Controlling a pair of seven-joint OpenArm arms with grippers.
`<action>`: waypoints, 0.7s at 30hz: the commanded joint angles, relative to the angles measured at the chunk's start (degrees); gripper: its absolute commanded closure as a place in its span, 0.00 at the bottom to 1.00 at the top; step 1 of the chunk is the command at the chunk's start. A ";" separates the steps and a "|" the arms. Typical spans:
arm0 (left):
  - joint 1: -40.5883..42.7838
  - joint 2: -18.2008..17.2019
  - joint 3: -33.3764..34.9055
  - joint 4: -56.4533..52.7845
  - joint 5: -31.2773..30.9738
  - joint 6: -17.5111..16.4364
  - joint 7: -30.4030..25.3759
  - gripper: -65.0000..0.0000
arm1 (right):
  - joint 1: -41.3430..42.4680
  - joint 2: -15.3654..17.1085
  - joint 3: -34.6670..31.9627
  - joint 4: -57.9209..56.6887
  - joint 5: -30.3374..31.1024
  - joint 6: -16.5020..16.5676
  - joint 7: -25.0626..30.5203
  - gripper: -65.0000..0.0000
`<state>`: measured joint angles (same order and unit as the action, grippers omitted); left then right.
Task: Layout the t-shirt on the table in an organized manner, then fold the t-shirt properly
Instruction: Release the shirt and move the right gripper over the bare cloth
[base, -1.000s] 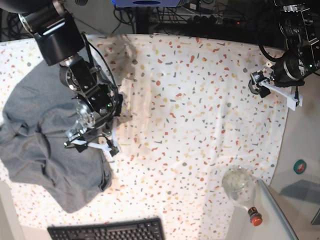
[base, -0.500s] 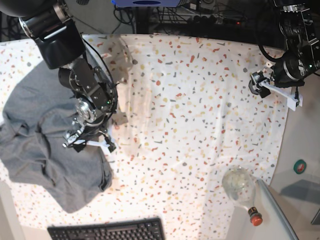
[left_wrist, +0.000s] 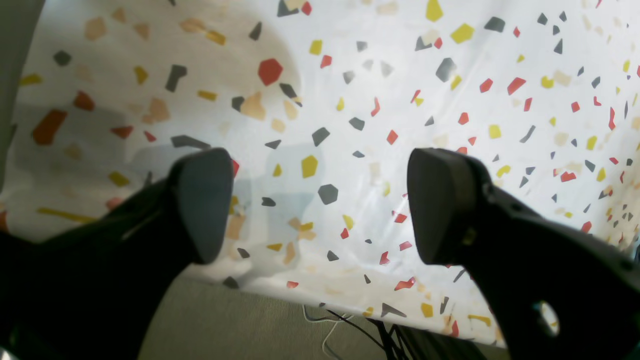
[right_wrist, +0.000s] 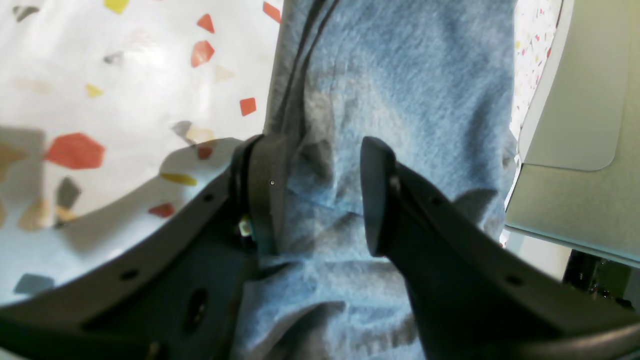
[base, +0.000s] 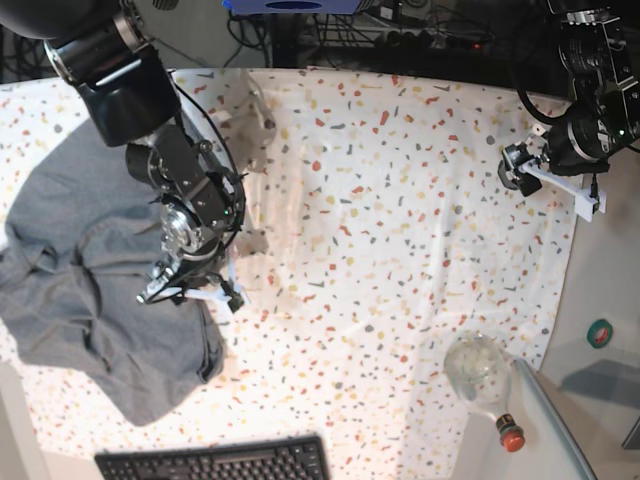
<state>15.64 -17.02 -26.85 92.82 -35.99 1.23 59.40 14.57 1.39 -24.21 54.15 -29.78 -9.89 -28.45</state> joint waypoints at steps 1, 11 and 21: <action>-0.12 -0.87 -0.36 0.77 -0.19 -0.22 -0.63 0.19 | 1.65 -0.11 0.34 0.84 -0.77 -0.97 0.89 0.66; -0.30 -0.87 -0.36 0.77 -0.19 -0.22 -0.63 0.19 | 0.60 -0.73 0.60 0.93 -0.77 -0.97 0.89 0.67; -0.03 -0.87 -0.36 0.77 -0.19 -0.22 -0.63 0.19 | 0.86 -2.49 0.78 -0.22 -0.59 -0.70 0.89 1.00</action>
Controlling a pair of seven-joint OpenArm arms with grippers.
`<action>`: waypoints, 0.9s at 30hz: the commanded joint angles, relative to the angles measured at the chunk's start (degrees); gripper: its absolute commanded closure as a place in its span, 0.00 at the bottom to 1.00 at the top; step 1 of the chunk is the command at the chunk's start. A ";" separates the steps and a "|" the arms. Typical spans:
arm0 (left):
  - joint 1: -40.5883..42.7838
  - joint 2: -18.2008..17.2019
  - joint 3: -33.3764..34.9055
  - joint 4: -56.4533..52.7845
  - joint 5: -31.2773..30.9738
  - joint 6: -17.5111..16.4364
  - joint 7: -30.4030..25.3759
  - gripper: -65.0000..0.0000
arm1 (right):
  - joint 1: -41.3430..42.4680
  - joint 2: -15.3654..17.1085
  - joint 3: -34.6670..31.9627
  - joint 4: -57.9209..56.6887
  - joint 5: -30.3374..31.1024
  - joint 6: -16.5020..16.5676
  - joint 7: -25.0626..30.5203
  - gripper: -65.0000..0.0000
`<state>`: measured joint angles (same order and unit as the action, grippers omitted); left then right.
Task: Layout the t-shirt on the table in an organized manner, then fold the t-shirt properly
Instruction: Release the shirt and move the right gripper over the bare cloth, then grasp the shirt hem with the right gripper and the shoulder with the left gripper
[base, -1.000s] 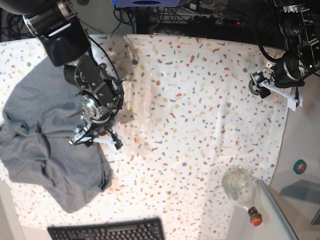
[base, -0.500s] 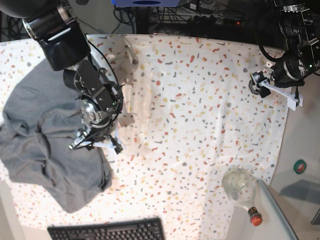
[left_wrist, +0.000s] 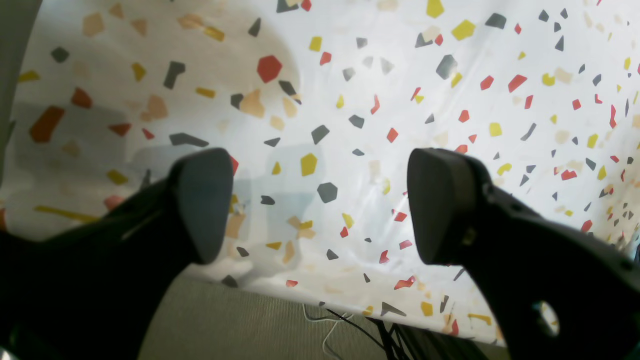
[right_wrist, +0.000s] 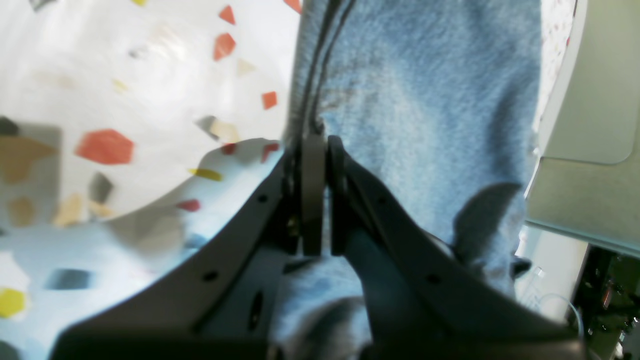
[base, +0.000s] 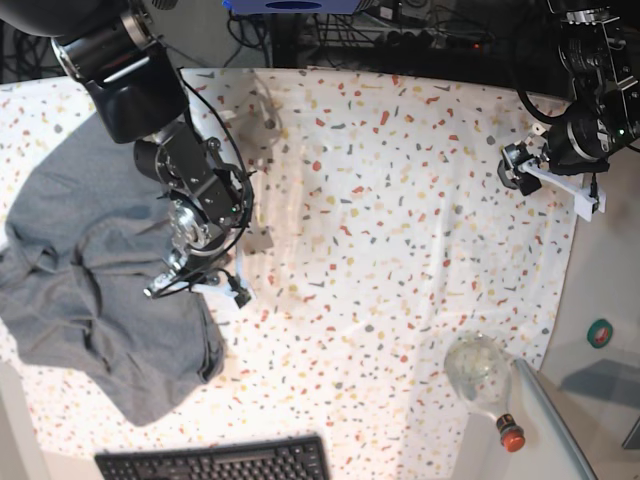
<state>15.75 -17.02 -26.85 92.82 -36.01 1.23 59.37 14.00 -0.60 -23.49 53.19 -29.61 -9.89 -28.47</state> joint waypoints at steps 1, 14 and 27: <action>-0.14 -0.87 -0.36 0.77 -0.17 -0.22 -0.61 0.19 | 1.52 -0.67 0.06 0.66 -0.77 -0.70 0.91 1.00; -0.32 -1.05 -0.36 0.77 -0.17 -0.22 -0.61 0.19 | -2.26 -3.14 -2.40 11.47 -1.03 -0.53 0.56 1.00; -0.50 -1.23 -0.36 1.29 -0.52 -0.22 -0.61 0.19 | -0.68 -7.00 -24.91 20.88 -0.86 -0.53 -4.72 1.00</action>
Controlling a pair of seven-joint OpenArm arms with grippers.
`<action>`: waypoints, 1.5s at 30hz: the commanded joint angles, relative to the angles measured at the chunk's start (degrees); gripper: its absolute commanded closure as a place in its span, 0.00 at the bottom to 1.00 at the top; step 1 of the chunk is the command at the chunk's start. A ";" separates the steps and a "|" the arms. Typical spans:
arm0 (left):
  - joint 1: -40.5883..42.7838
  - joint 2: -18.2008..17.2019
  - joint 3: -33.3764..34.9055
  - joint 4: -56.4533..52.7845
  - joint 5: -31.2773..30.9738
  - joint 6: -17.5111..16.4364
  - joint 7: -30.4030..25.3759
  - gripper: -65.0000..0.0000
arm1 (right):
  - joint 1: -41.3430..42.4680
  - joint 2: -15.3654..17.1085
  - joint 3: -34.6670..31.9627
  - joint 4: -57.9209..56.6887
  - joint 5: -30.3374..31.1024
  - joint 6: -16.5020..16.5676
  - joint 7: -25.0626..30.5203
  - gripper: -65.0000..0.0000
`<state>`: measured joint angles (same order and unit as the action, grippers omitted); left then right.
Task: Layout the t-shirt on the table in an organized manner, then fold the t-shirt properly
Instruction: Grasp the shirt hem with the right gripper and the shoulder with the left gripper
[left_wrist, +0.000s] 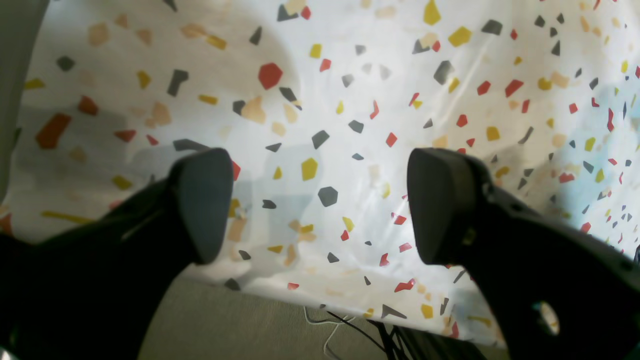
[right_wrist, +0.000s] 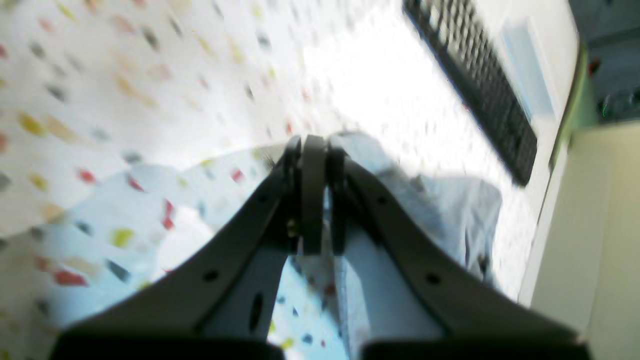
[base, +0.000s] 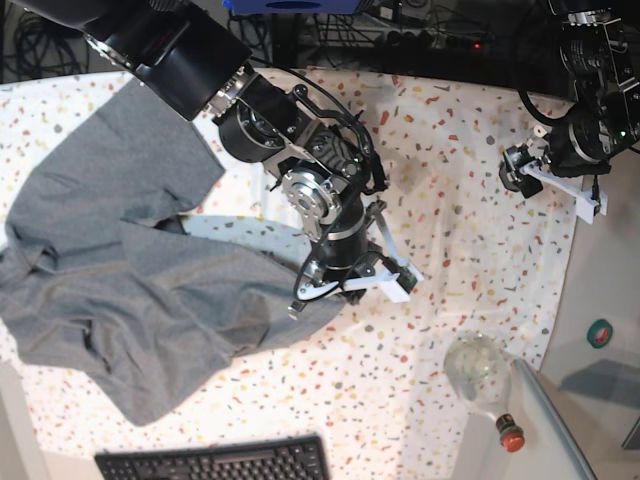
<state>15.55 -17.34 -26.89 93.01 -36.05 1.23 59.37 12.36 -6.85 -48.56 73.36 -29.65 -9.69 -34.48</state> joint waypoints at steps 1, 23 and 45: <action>-0.30 -0.90 -0.31 1.10 -0.47 -0.22 -0.61 0.19 | 1.05 -0.93 -1.25 0.70 -0.81 -0.72 1.29 1.00; -5.84 17.04 2.68 -1.01 -0.03 -15.34 -0.61 0.19 | -15.39 1.36 28.12 28.75 -0.81 12.55 -0.29 0.60; -21.22 18.44 23.69 -22.11 3.83 -6.29 -16.96 0.20 | -26.38 4.70 54.58 28.75 29.43 17.03 -0.38 0.61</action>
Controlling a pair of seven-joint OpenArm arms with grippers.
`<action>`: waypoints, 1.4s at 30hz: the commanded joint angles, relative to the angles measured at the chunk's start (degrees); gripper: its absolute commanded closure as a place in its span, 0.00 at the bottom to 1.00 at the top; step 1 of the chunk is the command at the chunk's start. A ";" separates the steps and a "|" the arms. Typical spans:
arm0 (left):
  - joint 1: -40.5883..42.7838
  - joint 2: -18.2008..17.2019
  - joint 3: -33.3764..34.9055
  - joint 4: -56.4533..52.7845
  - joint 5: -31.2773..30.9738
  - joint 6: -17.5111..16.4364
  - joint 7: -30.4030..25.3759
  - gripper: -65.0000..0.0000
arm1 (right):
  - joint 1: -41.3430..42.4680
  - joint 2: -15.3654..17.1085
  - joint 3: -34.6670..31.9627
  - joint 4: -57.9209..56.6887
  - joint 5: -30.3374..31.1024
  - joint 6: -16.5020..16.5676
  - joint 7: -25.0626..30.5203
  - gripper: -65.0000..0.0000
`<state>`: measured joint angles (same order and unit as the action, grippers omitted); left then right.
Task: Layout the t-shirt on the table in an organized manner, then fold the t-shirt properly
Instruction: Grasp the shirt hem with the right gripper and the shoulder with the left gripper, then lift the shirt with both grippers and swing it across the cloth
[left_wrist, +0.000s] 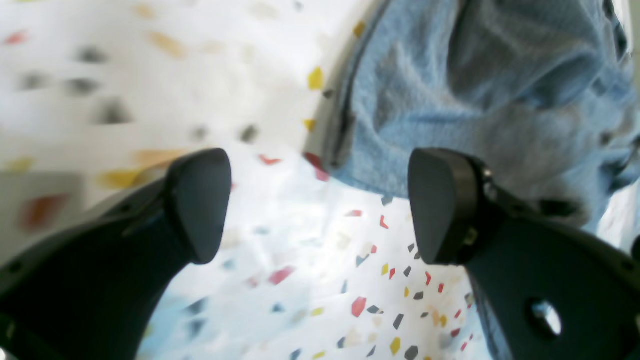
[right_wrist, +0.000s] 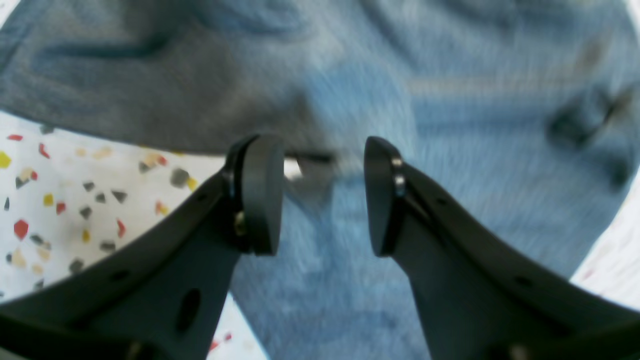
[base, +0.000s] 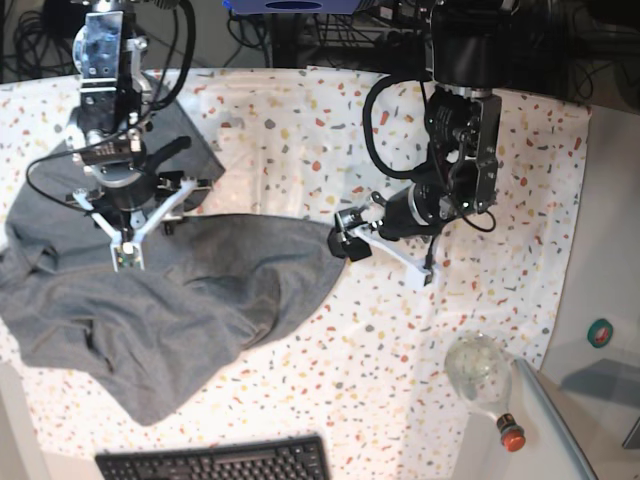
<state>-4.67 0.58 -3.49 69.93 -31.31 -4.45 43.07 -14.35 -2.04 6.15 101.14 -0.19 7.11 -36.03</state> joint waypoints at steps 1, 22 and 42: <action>-1.62 0.52 1.33 -0.09 -0.91 -0.61 -0.74 0.20 | -0.55 0.42 1.01 1.05 2.78 0.23 1.17 0.61; -6.81 0.17 3.71 -14.24 -0.82 -0.61 -4.96 1.00 | -5.30 4.02 23.96 -4.40 30.56 0.23 -8.58 0.60; 2.07 -5.11 3.71 -1.14 -0.91 -0.61 -4.87 1.00 | -1.08 13.60 34.24 -27.25 46.65 9.28 -12.45 0.45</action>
<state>-1.91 -4.19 0.32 68.14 -31.92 -4.89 38.50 -16.21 10.59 40.18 73.32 45.71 15.94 -49.06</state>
